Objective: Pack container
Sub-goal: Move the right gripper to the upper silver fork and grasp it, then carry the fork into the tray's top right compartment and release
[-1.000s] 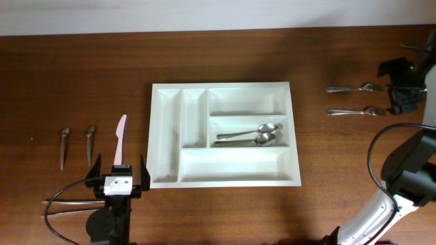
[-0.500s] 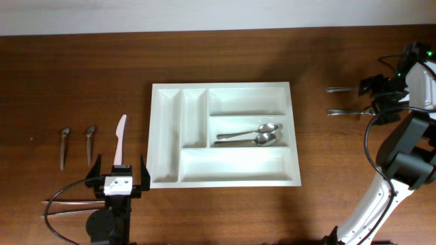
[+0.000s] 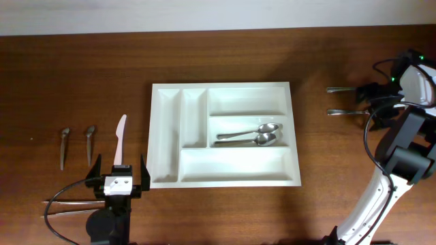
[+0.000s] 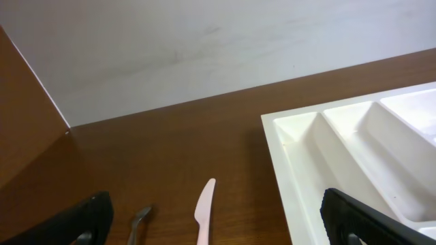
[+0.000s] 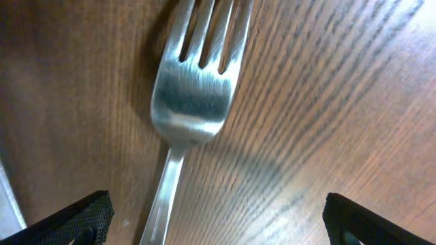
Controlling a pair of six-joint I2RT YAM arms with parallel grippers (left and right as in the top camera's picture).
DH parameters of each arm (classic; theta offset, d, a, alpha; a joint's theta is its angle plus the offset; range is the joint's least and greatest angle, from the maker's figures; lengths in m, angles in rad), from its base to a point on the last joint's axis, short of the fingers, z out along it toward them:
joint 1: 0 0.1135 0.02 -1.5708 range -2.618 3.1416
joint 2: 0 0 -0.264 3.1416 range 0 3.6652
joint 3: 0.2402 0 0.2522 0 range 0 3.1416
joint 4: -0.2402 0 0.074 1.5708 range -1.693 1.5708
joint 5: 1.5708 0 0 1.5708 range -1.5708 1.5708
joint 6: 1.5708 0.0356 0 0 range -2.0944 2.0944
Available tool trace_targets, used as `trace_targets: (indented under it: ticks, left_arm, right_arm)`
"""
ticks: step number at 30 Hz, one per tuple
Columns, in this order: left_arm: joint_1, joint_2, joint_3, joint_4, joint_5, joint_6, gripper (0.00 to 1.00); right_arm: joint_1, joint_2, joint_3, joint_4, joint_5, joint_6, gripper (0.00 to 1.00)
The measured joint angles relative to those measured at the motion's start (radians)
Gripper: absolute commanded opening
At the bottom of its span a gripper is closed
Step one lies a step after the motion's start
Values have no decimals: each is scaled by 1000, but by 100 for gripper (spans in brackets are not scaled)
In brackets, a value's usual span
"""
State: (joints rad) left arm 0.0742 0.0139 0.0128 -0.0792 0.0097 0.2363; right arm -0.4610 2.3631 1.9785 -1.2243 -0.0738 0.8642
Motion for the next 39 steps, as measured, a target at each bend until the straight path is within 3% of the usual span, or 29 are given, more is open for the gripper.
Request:
trace_targets:
  ticks: [30, 32, 36, 39]
  left_arm:
    - [0, 0, 0, 0, 0, 0, 99]
    - [0, 0, 0, 0, 0, 0, 99]
    - [0, 0, 0, 0, 0, 0, 99]
    - [0, 0, 0, 0, 0, 0, 99]
  right_arm:
    - [16, 37, 0, 9, 32, 0, 100]
    - [16, 37, 0, 9, 32, 0, 94]
    - [16, 38, 1, 9, 34, -4, 64]
    - [16, 39, 1, 12, 34, -2, 48]
